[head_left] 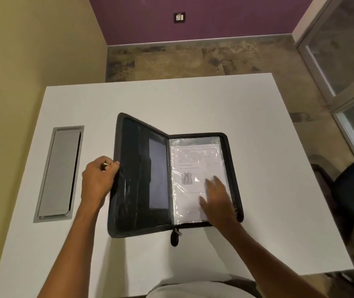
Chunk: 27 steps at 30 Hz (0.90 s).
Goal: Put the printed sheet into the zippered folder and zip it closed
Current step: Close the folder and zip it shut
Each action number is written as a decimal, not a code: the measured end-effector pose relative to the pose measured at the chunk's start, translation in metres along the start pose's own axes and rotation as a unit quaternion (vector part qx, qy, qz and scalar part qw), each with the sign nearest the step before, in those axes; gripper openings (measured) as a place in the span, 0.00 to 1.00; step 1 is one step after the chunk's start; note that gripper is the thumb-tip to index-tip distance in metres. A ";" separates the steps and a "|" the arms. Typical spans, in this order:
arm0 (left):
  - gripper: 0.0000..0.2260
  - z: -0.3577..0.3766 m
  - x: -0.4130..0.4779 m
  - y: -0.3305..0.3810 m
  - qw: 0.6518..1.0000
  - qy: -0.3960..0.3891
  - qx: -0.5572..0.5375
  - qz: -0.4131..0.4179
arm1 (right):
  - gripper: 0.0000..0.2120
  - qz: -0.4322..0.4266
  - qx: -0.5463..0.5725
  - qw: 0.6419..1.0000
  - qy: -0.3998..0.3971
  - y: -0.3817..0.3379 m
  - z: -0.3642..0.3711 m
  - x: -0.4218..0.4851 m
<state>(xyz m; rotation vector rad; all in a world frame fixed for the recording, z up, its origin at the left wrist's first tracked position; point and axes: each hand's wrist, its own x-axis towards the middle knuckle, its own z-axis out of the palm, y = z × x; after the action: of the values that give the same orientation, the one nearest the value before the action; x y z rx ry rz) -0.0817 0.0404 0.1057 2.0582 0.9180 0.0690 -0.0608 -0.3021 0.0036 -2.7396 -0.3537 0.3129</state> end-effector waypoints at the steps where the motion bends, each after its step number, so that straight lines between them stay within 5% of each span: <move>1: 0.09 0.002 -0.006 0.013 1.000 -0.019 -0.006 0.008 | 0.28 -0.020 0.082 0.996 0.024 -0.022 -0.010 0.000; 5: 0.08 0.016 -0.030 0.062 0.995 -0.091 -0.030 0.027 | 0.28 -0.033 0.301 0.952 -0.034 -0.104 -0.071 -0.001; 11: 0.16 0.056 -0.057 0.106 0.987 -0.140 -0.062 0.053 | 0.22 -0.040 0.237 0.969 -0.063 -0.123 -0.106 -0.009; 15: 0.16 0.084 -0.073 0.118 0.972 -0.198 -0.118 0.038 | 0.09 0.017 0.256 0.967 0.006 -0.094 -0.112 -0.006; 23: 0.08 0.151 -0.103 0.084 0.971 -0.221 -0.009 0.091 | 0.06 0.157 0.215 0.961 0.076 0.015 -0.101 0.007; 27: 0.09 0.168 -0.119 0.039 0.976 -0.205 0.034 0.059 | 0.13 0.250 0.219 0.941 0.056 0.060 -0.083 0.023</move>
<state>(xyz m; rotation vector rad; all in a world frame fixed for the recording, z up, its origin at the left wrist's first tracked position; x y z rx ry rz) -0.0853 -0.1642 0.0599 2.0808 0.5496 -0.3180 -0.0056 -0.3764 0.0524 -2.3467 0.4098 0.3148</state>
